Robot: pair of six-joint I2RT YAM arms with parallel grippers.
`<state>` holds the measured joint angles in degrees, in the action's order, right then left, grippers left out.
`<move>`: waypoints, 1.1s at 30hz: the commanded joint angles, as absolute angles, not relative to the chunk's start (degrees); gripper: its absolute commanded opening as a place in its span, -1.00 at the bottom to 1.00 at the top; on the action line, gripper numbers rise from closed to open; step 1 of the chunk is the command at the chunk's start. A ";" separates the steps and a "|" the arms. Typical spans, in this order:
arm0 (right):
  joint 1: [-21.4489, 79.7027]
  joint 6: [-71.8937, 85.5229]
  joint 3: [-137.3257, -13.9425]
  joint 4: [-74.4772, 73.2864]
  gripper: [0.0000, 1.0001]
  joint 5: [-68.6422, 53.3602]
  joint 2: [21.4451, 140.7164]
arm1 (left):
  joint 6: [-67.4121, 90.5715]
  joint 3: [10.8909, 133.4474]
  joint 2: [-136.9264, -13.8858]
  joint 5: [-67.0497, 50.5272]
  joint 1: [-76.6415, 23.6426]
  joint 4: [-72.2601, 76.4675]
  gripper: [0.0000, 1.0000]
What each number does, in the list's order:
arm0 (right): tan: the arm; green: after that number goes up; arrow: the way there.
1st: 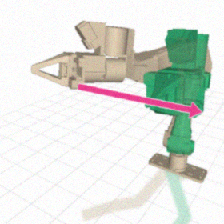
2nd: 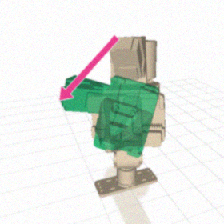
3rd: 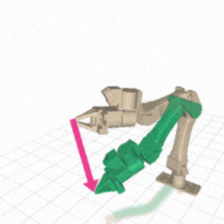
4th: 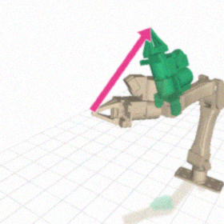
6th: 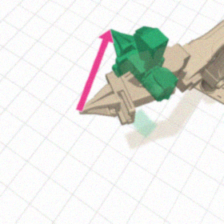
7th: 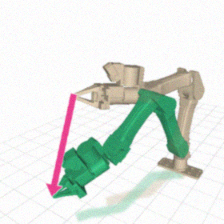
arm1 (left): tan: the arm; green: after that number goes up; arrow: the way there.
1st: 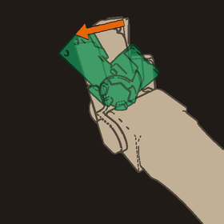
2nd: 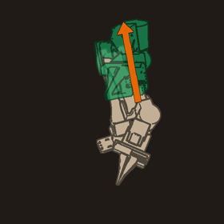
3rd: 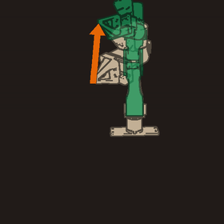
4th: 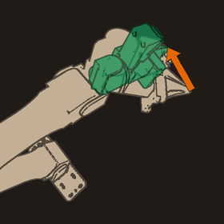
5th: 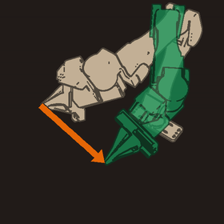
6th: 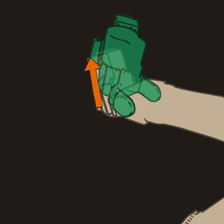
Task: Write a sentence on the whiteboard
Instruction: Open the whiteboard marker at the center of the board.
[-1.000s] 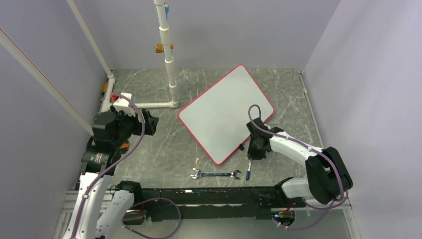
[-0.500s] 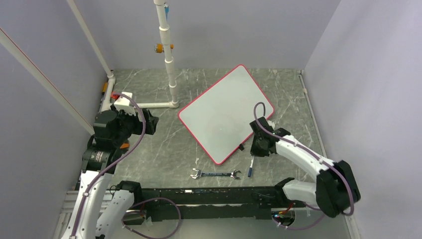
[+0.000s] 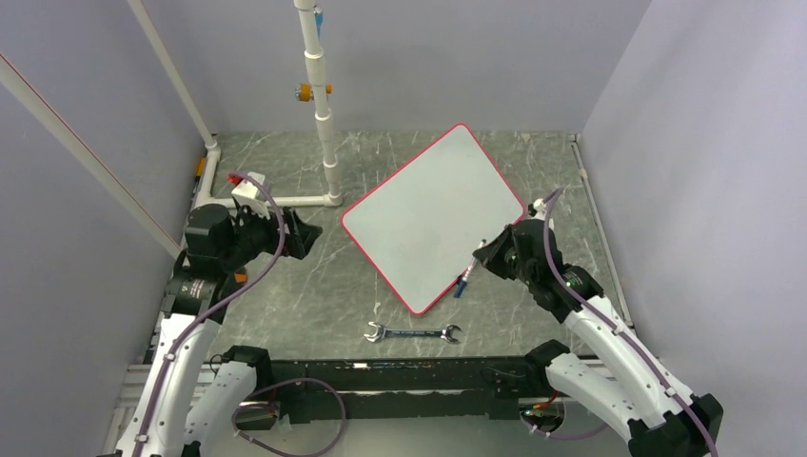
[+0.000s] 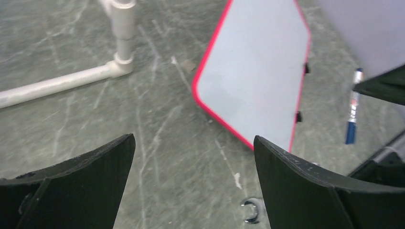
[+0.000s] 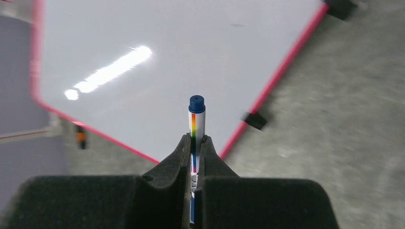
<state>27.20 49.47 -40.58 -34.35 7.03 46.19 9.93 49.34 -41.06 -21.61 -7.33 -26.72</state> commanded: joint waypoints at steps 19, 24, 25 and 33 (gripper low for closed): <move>27.41 76.40 -37.43 16.49 -1.00 0.66 46.03 | 39.95 41.88 -50.87 -23.68 -35.66 25.32 0.83; 27.42 76.51 -38.66 18.96 -1.00 4.07 44.69 | 44.05 43.15 -55.61 -19.53 -38.89 33.69 0.74; 27.42 76.06 -39.00 18.92 -1.00 4.77 44.39 | 44.78 43.35 -56.36 -18.87 -39.28 34.85 0.72; 27.35 76.61 -38.48 22.06 -1.00 7.98 42.41 | 48.94 45.13 -62.88 -16.61 -41.84 43.76 0.57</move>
<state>27.20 75.29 -37.43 15.99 5.54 43.77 45.87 42.17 -60.95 -18.50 -40.82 34.94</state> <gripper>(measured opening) 0.040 0.793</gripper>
